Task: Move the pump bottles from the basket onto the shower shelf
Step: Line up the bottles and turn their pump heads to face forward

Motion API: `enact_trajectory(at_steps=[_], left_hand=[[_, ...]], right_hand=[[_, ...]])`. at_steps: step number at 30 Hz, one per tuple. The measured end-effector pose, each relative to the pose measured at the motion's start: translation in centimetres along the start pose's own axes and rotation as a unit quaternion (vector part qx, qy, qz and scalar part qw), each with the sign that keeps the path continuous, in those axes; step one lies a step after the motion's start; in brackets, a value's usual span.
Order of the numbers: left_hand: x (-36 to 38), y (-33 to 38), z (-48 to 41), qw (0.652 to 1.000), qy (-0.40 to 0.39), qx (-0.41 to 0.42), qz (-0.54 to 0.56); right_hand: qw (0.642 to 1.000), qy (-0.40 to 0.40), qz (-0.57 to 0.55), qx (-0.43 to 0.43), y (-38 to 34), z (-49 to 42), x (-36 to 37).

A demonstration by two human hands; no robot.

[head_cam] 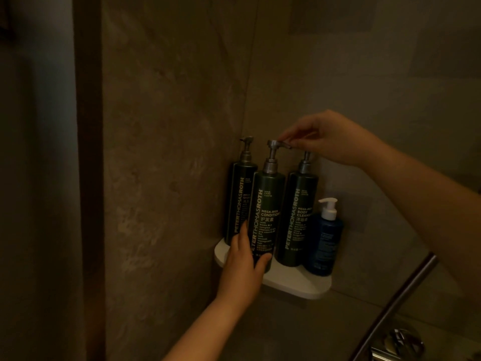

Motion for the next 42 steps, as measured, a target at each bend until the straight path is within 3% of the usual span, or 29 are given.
enact_trajectory(at_steps=[18, 24, 42], left_hand=[[-0.2, 0.3, 0.4, 0.999, 0.042, 0.003, -0.035], [-0.8, 0.6, 0.7, 0.992, 0.094, 0.004, -0.078], [-1.0, 0.8, 0.8, 0.985, 0.119, -0.004, -0.127]], right_hand=[[0.997, 0.043, 0.062, -0.034, -0.8, -0.4, 0.5], [0.995, 0.066, 0.061, -0.033, -0.6, -0.7, 0.8], [0.991, 0.131, 0.007, -0.021, -0.2, -0.6, 1.2]])
Point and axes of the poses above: each hand's wrist, its own z-axis away from the middle knuckle, its own x-axis out of the palm, y = z × x, the point moved 9 cm from there along -z, towards the middle knuckle, and after that the axes turned 5 degrees about y, right-handed, at the moved point
